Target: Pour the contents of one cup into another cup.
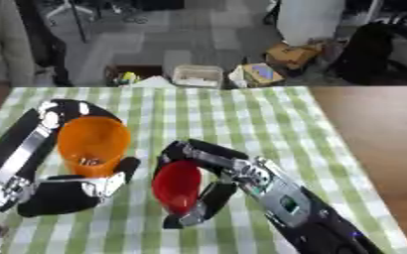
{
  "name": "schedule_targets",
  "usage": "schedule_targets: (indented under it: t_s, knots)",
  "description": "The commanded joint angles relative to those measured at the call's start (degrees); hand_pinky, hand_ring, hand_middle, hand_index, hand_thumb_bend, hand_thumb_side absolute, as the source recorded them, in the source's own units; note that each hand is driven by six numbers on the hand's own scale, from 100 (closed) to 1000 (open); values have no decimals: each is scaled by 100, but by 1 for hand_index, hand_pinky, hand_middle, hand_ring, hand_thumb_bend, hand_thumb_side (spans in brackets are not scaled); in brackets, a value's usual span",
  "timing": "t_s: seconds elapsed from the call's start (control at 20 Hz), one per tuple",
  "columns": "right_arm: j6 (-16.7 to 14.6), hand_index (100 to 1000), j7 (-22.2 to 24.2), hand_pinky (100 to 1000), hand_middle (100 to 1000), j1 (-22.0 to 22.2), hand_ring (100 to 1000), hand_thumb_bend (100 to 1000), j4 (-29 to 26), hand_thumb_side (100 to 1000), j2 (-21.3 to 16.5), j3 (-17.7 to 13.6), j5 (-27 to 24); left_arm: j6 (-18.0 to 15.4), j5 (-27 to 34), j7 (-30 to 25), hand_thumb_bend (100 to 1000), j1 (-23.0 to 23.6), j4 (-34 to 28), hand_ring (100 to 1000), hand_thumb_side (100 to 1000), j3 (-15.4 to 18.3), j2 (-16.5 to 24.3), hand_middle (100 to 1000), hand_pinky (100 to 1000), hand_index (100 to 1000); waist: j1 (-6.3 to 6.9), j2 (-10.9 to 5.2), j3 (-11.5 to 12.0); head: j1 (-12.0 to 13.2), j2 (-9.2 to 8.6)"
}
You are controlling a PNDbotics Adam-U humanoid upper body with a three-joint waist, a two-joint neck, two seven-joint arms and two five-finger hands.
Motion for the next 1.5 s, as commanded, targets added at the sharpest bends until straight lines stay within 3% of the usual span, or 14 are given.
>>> schedule_targets:
  t_s: [0.05, 0.7, 1.1, 1.5]
  knots:
    - [21, 459, 36, 265, 292, -68, 290, 171, -135, 100, -31, -24, -64, 122, -314, -302, 173, -237, -104, 686, 100, 128, 98, 378, 100, 602, 24, -117, 1, 6, -66]
    - [78, 454, 21, 256, 288, -39, 285, 190, -97, 100, 9, -13, -44, -295, -1566, -1554, 370, -740, -104, 673, 100, 127, 170, 334, 100, 592, 49, -130, -7, 4, -89]
    - [85, 454, 10, 256, 288, -33, 285, 182, -101, 100, 15, -17, -43, -902, -2284, -2273, 479, -934, -104, 675, 100, 257, 121, 300, 100, 587, 61, -138, -19, -35, -94]
    - [91, 453, 6, 254, 288, -37, 284, 181, -111, 100, 14, -24, -52, -1408, -3003, -2839, 510, -969, -104, 675, 100, 339, -13, 289, 100, 585, 60, -140, -24, -36, -97]
